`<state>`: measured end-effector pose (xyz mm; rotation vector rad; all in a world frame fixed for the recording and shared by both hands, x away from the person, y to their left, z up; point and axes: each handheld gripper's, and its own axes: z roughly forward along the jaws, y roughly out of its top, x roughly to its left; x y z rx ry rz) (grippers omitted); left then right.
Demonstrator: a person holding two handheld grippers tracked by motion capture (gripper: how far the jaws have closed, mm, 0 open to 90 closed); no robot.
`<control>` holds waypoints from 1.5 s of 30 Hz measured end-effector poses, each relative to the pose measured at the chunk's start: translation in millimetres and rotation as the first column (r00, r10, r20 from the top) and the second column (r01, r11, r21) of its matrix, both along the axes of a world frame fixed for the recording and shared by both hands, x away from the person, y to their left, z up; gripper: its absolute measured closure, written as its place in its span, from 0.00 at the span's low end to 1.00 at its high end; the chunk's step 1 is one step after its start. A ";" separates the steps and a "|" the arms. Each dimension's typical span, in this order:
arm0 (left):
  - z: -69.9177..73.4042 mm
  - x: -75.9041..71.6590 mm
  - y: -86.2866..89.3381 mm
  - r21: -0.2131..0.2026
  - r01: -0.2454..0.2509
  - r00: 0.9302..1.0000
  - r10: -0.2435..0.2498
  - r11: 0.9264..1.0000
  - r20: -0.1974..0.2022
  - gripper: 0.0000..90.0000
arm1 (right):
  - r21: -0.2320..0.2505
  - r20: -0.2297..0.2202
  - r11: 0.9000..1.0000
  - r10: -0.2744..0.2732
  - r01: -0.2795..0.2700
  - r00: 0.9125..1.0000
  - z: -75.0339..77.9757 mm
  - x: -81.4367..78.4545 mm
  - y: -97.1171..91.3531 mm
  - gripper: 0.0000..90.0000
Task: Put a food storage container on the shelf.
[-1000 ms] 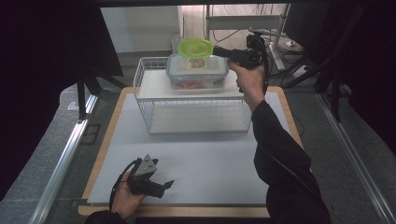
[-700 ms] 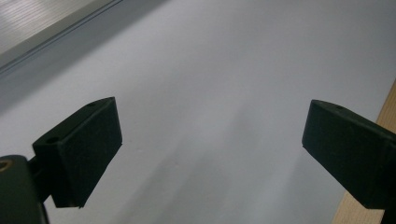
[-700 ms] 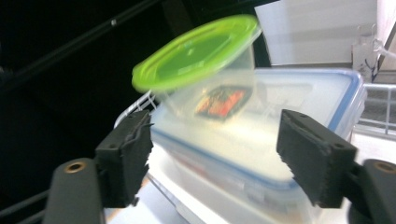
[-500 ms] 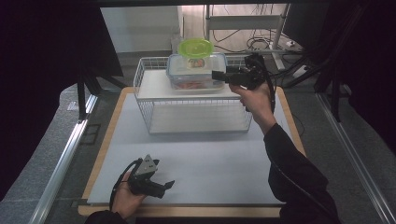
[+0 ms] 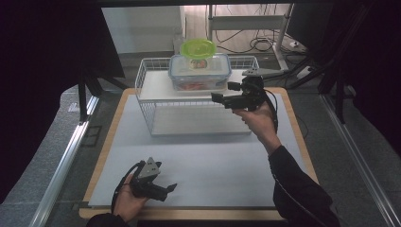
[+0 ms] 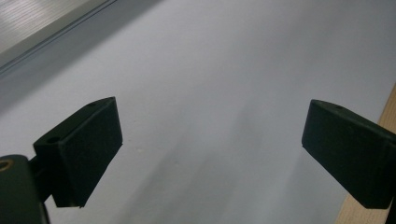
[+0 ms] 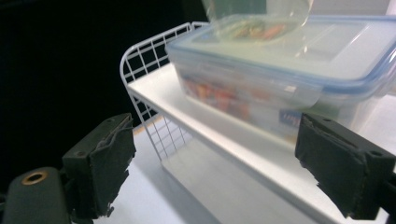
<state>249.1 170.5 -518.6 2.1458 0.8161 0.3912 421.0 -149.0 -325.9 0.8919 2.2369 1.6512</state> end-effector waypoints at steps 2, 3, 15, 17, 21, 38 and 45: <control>-0.2 0.0 -0.2 0.000 -0.001 1.000 0.001 1.000 0.000 0.05 | -0.011 0.010 1.000 0.003 -0.003 1.000 -5.3 -4.8 0.8 0.11; -0.2 0.0 -0.2 0.002 -0.001 1.000 0.001 1.000 -0.001 0.05 | -0.016 0.017 1.000 0.003 -0.003 1.000 -8.0 -7.4 1.3 0.11; -1.4 0.3 -0.4 0.010 0.004 1.000 -0.004 1.000 -0.003 0.05 | -0.031 0.021 0.999 0.036 -0.036 0.999 -51.0 -31.3 -2.6 0.03; -1.5 0.2 -0.8 0.010 0.003 1.000 -0.003 1.000 -0.005 0.05 | -0.034 0.020 0.999 0.026 -0.025 0.999 -59.5 -36.2 -4.8 0.01; -1.3 -0.1 -1.0 0.014 0.004 1.000 -0.004 1.000 -0.001 0.05 | -0.080 0.014 0.996 0.025 -0.023 1.000 -69.3 -43.3 -9.3 0.00; -1.9 -0.1 -1.0 0.021 0.006 1.000 -0.006 1.000 0.005 0.05 | -0.202 0.084 0.979 0.016 0.001 0.996 -89.7 -79.5 -21.4 0.00; -2.4 -0.1 -1.1 0.023 0.004 1.000 -0.004 1.000 0.003 0.05 | -0.255 0.076 0.967 0.013 0.007 0.997 -106.1 -90.7 -30.6 0.00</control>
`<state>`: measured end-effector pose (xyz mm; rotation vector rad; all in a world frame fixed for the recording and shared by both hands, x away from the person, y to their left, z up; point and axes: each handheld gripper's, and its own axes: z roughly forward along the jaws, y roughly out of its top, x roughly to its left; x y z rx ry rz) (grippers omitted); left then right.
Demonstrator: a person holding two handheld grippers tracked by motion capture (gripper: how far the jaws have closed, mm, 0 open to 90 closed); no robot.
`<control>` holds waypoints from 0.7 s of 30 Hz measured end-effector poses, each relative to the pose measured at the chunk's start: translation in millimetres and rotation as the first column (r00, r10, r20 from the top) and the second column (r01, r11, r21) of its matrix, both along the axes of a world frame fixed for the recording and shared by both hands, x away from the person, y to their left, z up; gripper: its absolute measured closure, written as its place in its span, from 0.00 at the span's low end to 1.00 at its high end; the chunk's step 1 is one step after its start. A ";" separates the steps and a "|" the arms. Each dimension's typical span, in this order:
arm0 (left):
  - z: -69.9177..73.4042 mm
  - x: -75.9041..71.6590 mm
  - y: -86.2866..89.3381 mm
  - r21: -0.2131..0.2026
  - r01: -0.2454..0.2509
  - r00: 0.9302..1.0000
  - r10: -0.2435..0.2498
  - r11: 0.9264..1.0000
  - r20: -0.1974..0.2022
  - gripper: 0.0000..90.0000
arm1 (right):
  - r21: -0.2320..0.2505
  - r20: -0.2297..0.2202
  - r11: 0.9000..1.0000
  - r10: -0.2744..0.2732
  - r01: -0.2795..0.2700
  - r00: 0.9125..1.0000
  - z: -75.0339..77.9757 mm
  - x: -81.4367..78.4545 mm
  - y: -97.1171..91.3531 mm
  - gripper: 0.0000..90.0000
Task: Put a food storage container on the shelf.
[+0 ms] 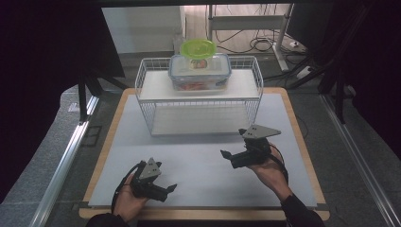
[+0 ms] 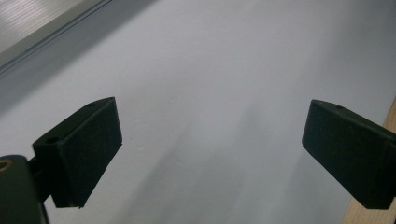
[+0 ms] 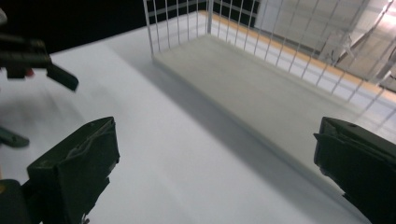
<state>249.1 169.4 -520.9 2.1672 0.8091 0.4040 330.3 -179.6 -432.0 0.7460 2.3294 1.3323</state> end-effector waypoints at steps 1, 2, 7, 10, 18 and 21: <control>-0.1 0.2 0.0 0.003 0.001 1.000 -0.001 1.000 0.002 0.05 | -0.008 -0.001 1.000 -0.003 0.003 1.000 -3.4 -1.2 -2.2 0.00; -0.1 0.3 -0.1 0.004 0.002 1.000 -0.002 1.000 0.002 0.05 | -0.017 -0.003 1.000 -0.006 0.006 1.000 -7.6 -2.8 -5.2 0.00; -0.5 0.5 -0.4 0.005 0.000 1.000 0.000 1.000 0.000 0.05 | -0.043 -0.018 0.999 -0.030 0.029 0.999 -22.5 -9.0 -16.7 0.00; -0.7 0.4 -0.5 0.005 0.000 1.000 0.000 1.000 -0.002 0.05 | -0.052 -0.020 0.998 -0.034 0.033 0.999 -29.8 -13.8 -21.5 0.00; -1.7 0.5 -1.0 0.006 -0.001 1.000 0.001 1.000 -0.004 0.05 | -0.098 -0.023 0.995 -0.035 0.032 0.999 -46.8 -26.9 -27.6 0.01; -2.1 0.7 -0.9 0.007 0.000 1.000 0.000 1.000 -0.006 0.05 | -0.118 -0.029 0.992 -0.038 0.034 0.999 -52.6 -30.1 -29.2 0.00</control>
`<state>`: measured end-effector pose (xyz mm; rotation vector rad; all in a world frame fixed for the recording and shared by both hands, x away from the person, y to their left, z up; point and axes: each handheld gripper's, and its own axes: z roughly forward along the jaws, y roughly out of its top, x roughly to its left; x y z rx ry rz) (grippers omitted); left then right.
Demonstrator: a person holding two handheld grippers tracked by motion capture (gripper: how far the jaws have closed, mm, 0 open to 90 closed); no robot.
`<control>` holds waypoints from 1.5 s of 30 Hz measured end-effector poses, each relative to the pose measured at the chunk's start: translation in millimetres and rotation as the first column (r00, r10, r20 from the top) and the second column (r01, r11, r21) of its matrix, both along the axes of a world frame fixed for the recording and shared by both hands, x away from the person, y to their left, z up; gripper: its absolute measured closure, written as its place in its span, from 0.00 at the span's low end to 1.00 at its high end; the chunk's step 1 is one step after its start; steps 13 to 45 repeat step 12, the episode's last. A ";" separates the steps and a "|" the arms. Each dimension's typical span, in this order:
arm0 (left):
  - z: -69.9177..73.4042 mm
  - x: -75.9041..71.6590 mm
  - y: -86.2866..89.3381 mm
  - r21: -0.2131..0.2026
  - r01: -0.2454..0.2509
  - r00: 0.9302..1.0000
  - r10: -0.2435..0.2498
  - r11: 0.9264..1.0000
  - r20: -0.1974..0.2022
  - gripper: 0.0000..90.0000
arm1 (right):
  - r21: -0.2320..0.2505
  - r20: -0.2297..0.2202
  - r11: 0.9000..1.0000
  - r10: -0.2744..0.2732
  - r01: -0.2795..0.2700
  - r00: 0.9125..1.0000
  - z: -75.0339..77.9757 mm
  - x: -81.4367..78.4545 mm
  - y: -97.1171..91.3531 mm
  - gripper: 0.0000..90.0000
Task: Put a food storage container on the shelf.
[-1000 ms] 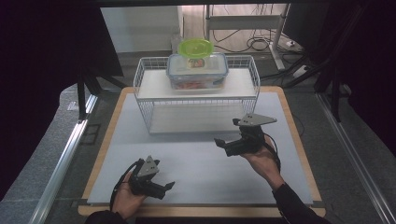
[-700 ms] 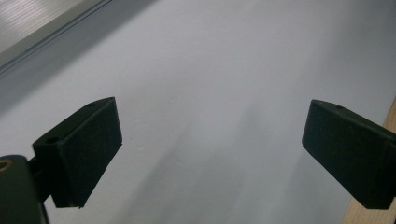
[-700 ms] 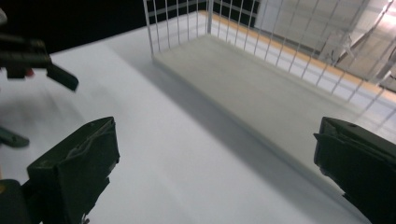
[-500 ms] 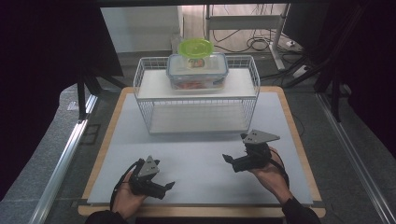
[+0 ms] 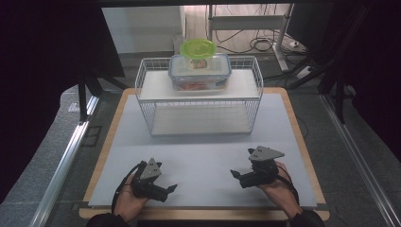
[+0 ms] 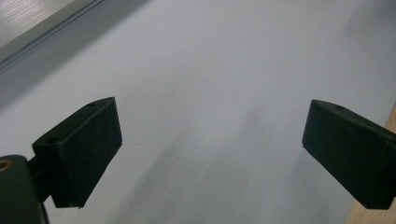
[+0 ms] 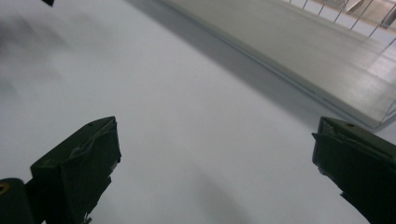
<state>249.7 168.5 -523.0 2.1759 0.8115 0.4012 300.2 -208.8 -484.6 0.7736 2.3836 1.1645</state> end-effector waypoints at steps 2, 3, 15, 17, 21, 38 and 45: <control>-0.3 0.2 0.0 0.002 0.000 1.000 0.000 1.000 -0.001 0.05 | -0.014 -0.010 1.000 -0.004 0.004 1.000 -4.7 -1.7 -1.6 0.00; -0.4 0.2 0.0 0.003 0.000 1.000 0.000 1.000 -0.002 0.05 | -0.022 -0.017 1.000 -0.007 0.006 1.000 -7.1 -2.3 -2.3 0.00; -0.8 1.1 -0.8 0.008 -0.002 1.000 0.002 1.000 -0.004 0.05 | -0.051 -0.038 0.999 -0.015 0.013 0.999 -14.1 -3.1 -5.0 0.00; -0.8 1.1 -0.8 0.008 -0.002 1.000 0.002 1.000 -0.004 0.05 | -0.051 -0.038 0.999 -0.015 0.013 0.999 -14.1 -3.1 -5.0 0.00; -0.8 1.1 -0.8 0.008 -0.002 1.000 0.002 1.000 -0.004 0.05 | -0.051 -0.038 0.999 -0.015 0.013 0.999 -14.1 -3.1 -5.0 0.00; -0.8 1.1 -0.8 0.008 -0.002 1.000 0.002 1.000 -0.004 0.05 | -0.051 -0.038 0.999 -0.015 0.013 0.999 -14.1 -3.1 -5.0 0.00; -0.8 1.1 -0.8 0.008 -0.002 1.000 0.002 1.000 -0.004 0.05 | -0.051 -0.038 0.999 -0.015 0.013 0.999 -14.1 -3.1 -5.0 0.00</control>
